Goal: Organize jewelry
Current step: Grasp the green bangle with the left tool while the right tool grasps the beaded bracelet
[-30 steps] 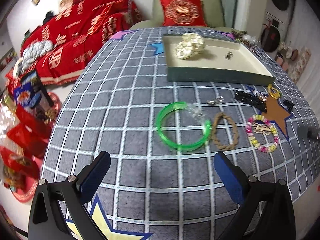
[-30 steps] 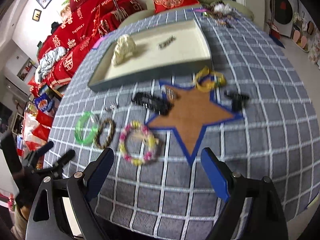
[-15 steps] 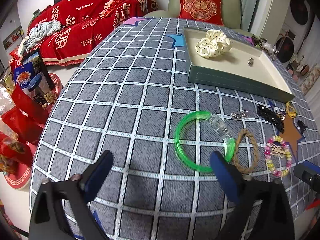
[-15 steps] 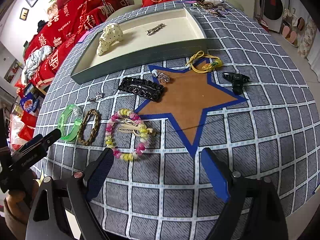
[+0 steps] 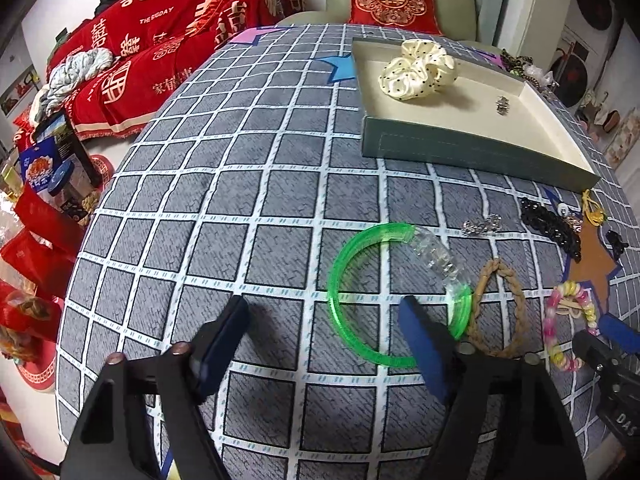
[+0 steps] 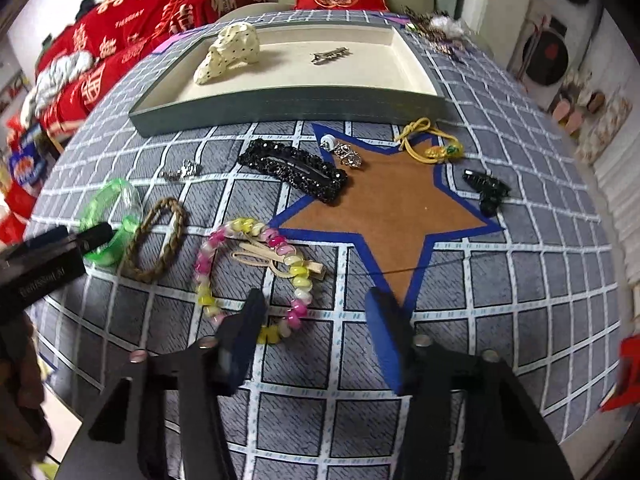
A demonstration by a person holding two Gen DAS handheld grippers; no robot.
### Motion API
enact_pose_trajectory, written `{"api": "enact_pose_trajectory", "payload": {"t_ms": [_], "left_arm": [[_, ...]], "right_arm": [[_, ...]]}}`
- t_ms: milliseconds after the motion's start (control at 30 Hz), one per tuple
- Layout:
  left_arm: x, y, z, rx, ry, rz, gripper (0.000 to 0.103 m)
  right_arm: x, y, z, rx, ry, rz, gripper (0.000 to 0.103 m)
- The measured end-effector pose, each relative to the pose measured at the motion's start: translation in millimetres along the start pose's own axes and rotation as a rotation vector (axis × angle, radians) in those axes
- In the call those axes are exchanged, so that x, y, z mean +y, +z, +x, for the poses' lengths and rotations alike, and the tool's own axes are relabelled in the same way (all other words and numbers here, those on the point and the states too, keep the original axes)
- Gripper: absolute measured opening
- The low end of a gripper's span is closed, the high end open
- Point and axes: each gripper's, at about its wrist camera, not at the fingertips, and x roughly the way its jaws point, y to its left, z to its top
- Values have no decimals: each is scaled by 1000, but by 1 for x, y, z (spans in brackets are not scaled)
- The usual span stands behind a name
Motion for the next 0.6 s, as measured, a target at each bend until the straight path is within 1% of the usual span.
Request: {"api": "enact_pose_trajectory", "payload": {"t_ms": [33, 67, 100, 133, 167, 200, 233, 300, 400, 600], "left_arm": [[-1, 0, -1, -1, -11, 3, 73], [-2, 0, -1, -5, -11, 6, 63], [-3, 0, -3, -14, -14, 15, 49], [-5, 0, -4, -18, -19, 22, 41], [-6, 0, -4, -20, -21, 27, 28], [-7, 0, -5, -20, -22, 33, 21], [-7, 0, -5, -22, -27, 33, 20], [-4, 0, -6, -24, -62, 18, 17], [1, -4, -9, -31, -83, 5, 16], [4, -8, -22, -57, -99, 4, 16]], "right_arm": [[0, -1, -1, -5, -5, -9, 40], [0, -2, -2, -8, -1, -8, 36], [-2, -3, -3, -11, 0, -3, 26], [-3, -3, -4, -13, 5, 2, 13], [-6, -4, -4, -15, 14, 13, 10], [-9, -5, -5, -18, 24, 25, 10], [-12, -5, -6, -20, 36, 43, 10], [-18, -6, -7, -25, 59, 68, 10], [-25, -6, -12, -34, 94, 94, 10], [-36, -7, -24, -55, 151, 127, 10]]}}
